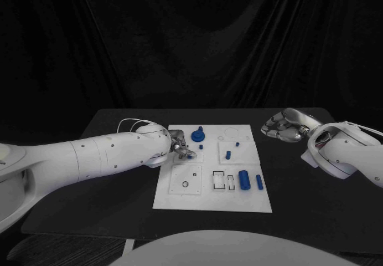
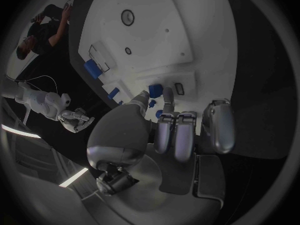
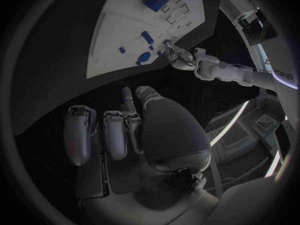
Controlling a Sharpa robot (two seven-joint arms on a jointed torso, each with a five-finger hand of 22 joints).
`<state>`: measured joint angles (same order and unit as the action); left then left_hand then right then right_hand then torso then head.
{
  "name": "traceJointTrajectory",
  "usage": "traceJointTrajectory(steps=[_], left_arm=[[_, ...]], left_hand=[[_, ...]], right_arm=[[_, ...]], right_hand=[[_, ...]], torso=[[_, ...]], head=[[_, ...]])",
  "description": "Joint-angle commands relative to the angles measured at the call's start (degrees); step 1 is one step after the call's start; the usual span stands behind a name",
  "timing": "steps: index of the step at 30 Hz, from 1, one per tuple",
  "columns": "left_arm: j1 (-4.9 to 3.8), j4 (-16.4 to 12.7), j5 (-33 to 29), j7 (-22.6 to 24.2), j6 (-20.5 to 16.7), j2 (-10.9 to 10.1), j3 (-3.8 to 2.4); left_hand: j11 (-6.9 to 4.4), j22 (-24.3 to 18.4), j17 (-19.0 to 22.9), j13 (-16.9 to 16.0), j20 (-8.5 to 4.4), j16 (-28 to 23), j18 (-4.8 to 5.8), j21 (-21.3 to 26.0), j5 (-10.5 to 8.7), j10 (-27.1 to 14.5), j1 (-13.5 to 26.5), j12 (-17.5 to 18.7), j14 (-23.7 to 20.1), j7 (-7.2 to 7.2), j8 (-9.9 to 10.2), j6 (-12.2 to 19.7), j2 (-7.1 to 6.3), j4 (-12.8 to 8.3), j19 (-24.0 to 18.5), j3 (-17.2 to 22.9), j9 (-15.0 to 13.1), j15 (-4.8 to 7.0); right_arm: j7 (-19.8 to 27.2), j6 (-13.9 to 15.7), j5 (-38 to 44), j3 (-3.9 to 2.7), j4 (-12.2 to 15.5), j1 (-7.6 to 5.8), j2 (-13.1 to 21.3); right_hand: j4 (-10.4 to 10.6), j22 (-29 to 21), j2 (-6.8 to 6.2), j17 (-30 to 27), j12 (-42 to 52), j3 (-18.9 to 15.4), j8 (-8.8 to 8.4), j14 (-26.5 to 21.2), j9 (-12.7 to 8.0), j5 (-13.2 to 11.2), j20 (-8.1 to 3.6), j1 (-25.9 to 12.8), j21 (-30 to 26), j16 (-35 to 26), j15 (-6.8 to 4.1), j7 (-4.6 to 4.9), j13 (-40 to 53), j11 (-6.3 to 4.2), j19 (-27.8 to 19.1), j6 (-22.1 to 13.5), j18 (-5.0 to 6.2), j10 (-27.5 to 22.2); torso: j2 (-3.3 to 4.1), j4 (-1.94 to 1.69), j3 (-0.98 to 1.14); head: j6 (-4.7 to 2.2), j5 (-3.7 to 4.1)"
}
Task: Assemble the parts on the task board
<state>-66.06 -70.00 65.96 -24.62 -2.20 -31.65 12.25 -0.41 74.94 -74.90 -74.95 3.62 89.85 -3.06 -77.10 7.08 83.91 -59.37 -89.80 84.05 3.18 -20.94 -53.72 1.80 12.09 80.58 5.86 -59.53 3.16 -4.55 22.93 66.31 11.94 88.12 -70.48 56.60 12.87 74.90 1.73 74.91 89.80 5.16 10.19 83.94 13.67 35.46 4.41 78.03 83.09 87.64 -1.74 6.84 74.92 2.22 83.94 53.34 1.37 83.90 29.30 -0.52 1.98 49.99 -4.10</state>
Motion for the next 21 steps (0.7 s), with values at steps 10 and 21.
traceJointTrajectory(steps=[10, 21], left_arm=[[0.22, 0.43, 0.10, 0.72, 1.50, 0.43, -0.05], [0.25, 0.46, 0.10, 1.15, 1.80, 0.25, -0.05]], left_hand=[[-0.10, 10.41, -15.10, -15.05, -0.03, 0.15, -0.43, 0.38, 3.68, 6.09, -1.57, -0.20, 5.95, 0.00, -0.41, 0.87, 1.03, -0.92, -0.39, 0.34, -0.12, -0.23], [-0.50, 10.40, -15.10, -15.05, -0.34, 0.15, -0.46, 0.66, 12.95, 6.09, -5.56, -0.20, 5.95, -0.42, 0.25, 1.35, 1.25, -4.07, -0.40, 4.31, 0.94, 0.06]], right_arm=[[-1.02, -0.64, 0.10, -0.04, -0.09, 0.27, -0.04], [-1.18, -0.89, 0.10, -0.04, -0.26, 0.31, -0.04]], right_hand=[[-0.07, 12.35, -0.18, 10.06, 0.20, 0.32, 0.11, 4.97, 0.10, 0.07, 0.02, 0.22, -0.45, -0.24, -0.02, -0.02, 15.08, 0.05, 2.31, 0.31, 0.66, 6.10], [-0.08, 12.31, -0.17, 10.06, 0.20, 0.35, 0.12, 4.97, 0.10, 0.07, 0.02, 0.23, -0.57, -0.24, -0.03, -0.02, 15.08, 0.04, 2.25, 0.33, 0.69, 6.10]], torso=[[0.01, -0.02, 0.01], [0.00, -0.03, 0.02]], head=[[0.01, -0.06], [0.01, -0.07]])
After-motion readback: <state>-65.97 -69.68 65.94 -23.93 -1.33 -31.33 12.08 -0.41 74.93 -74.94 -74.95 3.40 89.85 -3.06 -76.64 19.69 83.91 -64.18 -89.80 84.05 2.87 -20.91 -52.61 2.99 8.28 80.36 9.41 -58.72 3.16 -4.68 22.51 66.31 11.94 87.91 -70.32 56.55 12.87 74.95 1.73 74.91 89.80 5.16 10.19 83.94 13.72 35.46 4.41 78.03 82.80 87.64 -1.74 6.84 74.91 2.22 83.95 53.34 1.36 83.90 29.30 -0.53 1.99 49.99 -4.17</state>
